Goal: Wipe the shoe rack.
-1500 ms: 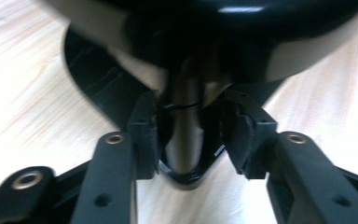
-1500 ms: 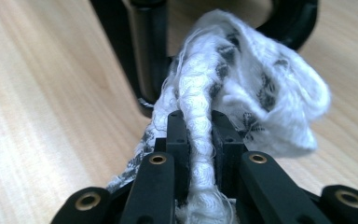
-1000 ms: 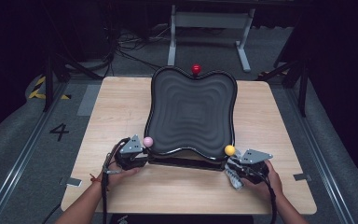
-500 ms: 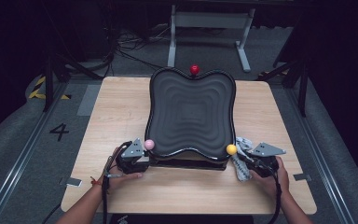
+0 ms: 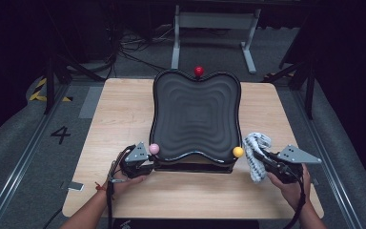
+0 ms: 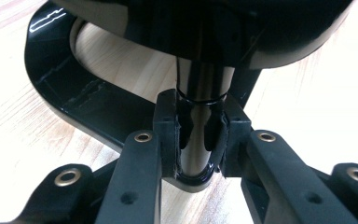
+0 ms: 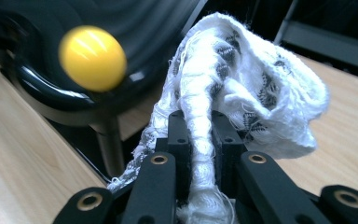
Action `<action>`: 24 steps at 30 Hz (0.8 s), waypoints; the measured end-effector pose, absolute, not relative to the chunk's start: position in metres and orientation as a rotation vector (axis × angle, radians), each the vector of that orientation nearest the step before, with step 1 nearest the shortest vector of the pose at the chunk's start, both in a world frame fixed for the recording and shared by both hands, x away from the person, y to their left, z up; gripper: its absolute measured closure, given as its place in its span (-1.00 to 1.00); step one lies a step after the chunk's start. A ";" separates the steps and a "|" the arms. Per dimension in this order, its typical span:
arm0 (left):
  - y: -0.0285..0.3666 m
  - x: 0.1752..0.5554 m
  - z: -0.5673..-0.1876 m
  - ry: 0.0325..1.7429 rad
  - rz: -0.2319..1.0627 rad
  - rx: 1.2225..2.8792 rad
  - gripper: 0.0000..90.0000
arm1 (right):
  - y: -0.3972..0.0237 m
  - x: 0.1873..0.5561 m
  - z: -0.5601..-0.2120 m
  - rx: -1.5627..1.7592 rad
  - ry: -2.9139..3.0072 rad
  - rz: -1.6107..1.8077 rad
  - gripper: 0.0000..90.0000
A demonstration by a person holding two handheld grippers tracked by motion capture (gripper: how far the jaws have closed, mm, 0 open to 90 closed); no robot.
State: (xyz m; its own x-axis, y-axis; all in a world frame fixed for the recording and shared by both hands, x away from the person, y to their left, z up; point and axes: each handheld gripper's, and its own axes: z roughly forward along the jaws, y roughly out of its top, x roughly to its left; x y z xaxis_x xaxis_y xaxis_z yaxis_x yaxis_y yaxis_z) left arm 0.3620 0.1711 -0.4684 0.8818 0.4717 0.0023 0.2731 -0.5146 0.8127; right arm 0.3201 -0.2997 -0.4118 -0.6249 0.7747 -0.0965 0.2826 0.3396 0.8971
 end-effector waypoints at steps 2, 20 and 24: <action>0.170 0.361 -0.469 0.543 0.280 2.137 0.65 | -0.300 0.315 -0.405 0.896 2.075 1.273 0.80; 0.158 0.364 -0.469 0.514 0.252 2.136 0.66 | -0.266 0.290 -0.386 0.666 2.145 1.319 0.80; 0.154 0.364 -0.469 0.495 0.234 2.150 0.66 | -0.249 0.290 -0.388 0.612 2.177 1.261 0.80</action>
State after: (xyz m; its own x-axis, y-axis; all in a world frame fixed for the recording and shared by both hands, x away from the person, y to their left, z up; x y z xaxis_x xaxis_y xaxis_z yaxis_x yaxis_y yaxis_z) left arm 0.3644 0.1537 -0.4685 0.9024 0.4308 -0.0137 0.2623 -0.5238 0.8104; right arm 0.2902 -0.2491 -0.3881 -0.7478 0.6236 -0.2277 0.1127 0.4573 0.8822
